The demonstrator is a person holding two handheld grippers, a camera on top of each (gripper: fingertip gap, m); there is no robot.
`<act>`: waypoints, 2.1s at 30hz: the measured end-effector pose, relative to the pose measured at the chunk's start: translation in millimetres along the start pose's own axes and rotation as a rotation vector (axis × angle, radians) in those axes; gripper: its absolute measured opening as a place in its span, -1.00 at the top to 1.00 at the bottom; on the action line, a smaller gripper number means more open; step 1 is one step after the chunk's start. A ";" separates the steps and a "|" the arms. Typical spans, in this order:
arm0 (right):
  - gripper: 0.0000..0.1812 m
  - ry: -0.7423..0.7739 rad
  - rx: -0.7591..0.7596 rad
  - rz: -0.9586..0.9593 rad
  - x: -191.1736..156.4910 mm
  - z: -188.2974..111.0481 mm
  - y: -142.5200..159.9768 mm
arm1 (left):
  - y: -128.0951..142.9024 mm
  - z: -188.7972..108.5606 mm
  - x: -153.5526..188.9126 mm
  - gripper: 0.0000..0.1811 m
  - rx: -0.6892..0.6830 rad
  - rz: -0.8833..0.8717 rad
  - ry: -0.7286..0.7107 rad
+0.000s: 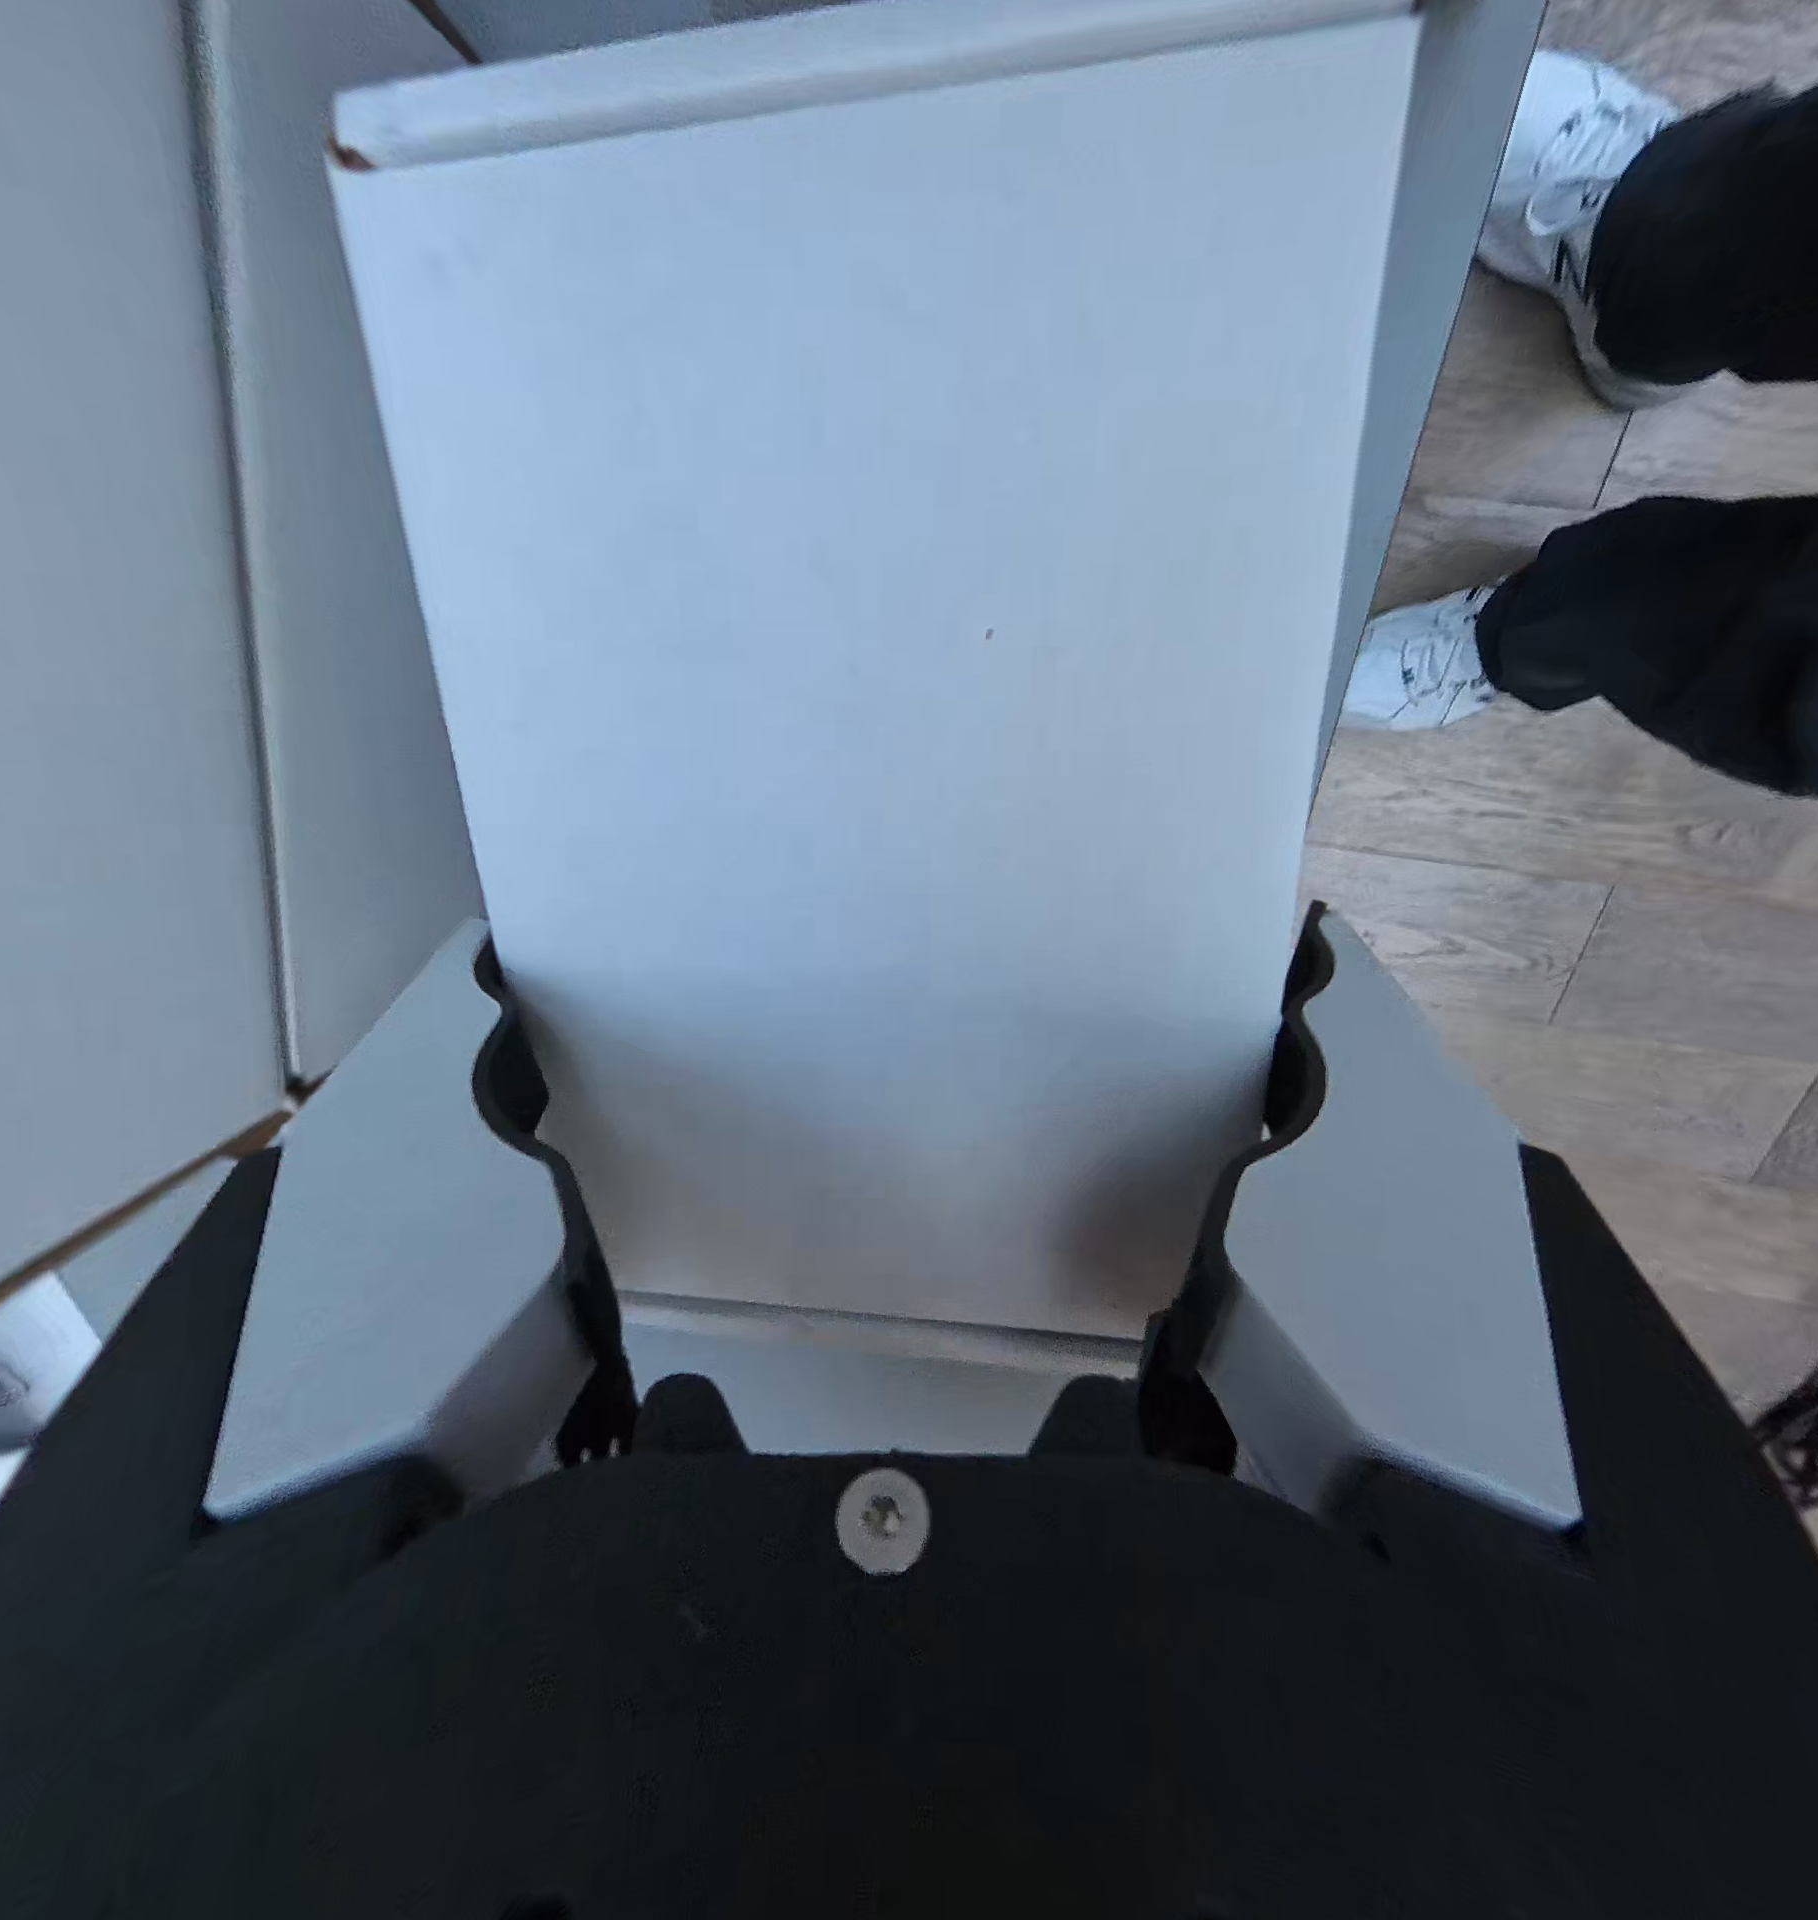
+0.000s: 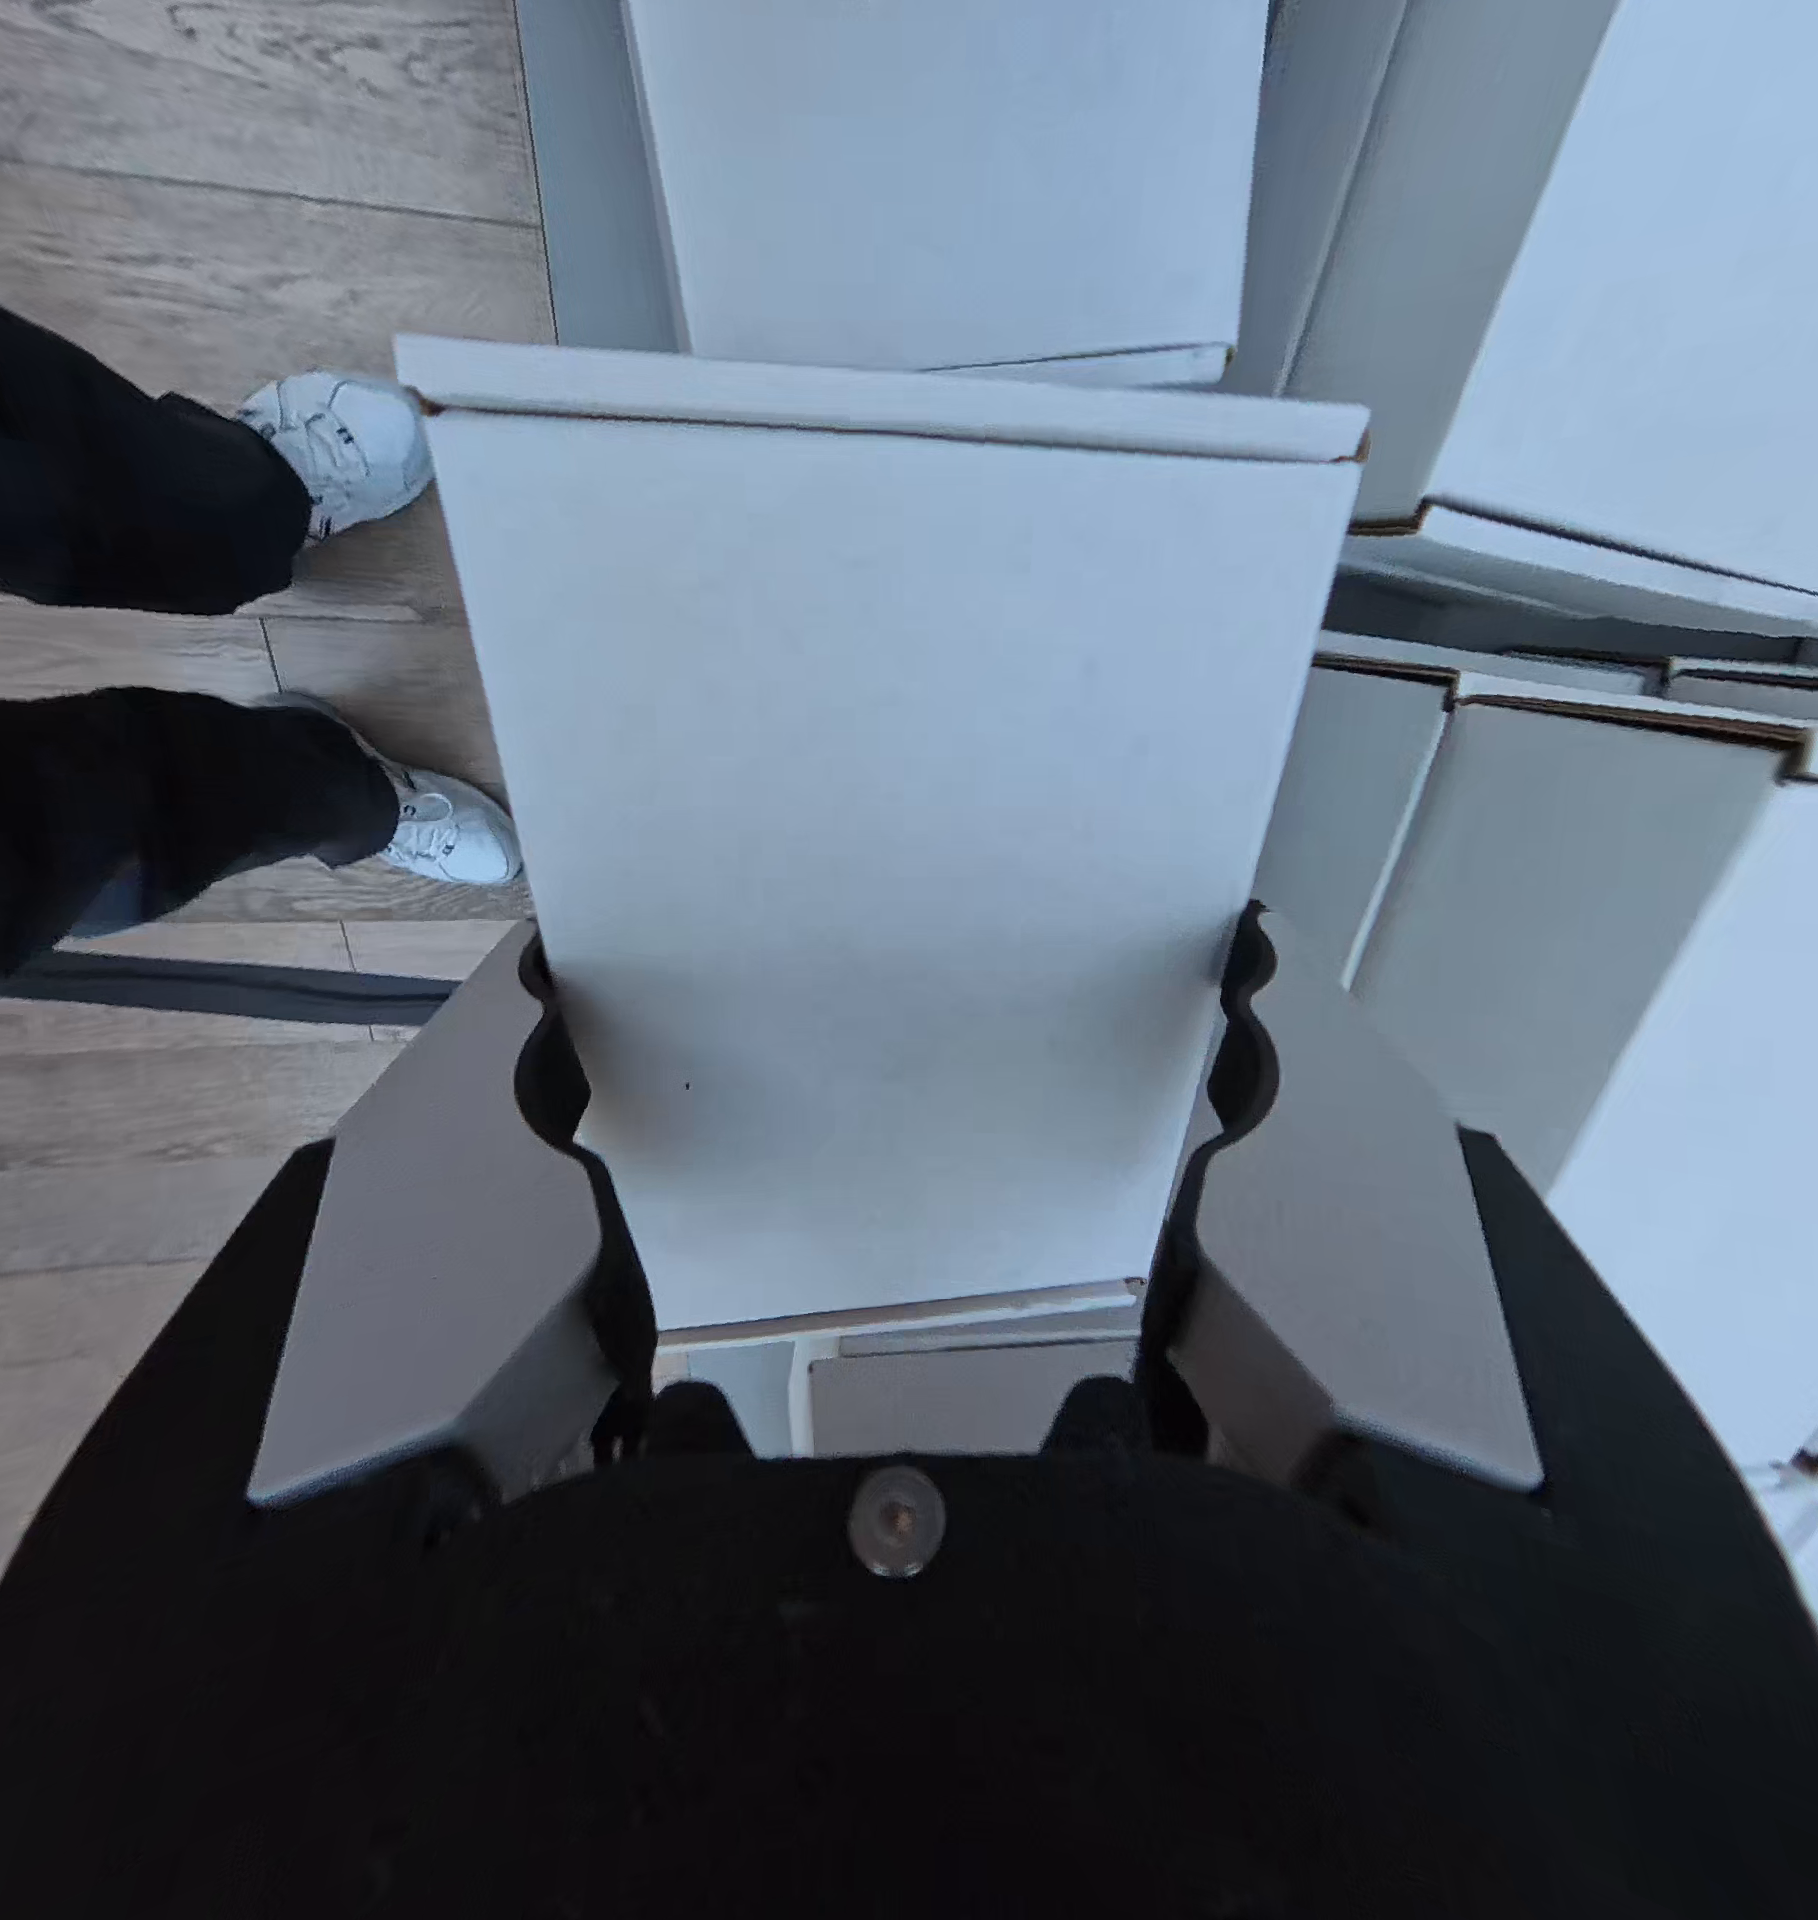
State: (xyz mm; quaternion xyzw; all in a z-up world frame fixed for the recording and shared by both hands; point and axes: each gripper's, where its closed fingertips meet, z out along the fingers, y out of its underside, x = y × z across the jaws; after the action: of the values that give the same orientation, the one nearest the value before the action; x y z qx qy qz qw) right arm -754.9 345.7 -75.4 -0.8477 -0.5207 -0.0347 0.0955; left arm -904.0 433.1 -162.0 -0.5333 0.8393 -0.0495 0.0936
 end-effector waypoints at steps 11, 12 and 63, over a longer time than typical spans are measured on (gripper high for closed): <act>-0.36 0.275 0.269 0.351 13.9 -127.1 -21.6 | 4.2 -83.8 -3.9 -0.55 0.288 -0.449 -0.076; -0.36 0.299 0.323 0.401 14.5 -147.6 -19.6 | 0.6 -93.6 -2.1 -0.54 0.344 -0.525 -0.057; -0.13 0.097 0.561 1.175 166.8 -213.2 392.2 | -301.0 -128.8 -120.5 -0.40 0.445 -1.123 0.032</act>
State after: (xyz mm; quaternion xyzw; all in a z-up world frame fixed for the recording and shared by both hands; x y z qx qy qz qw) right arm -321.4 277.1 110.5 -0.9315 0.0449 0.1223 0.3397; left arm -614.6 411.5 31.5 -0.8617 0.4000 -0.2738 0.1500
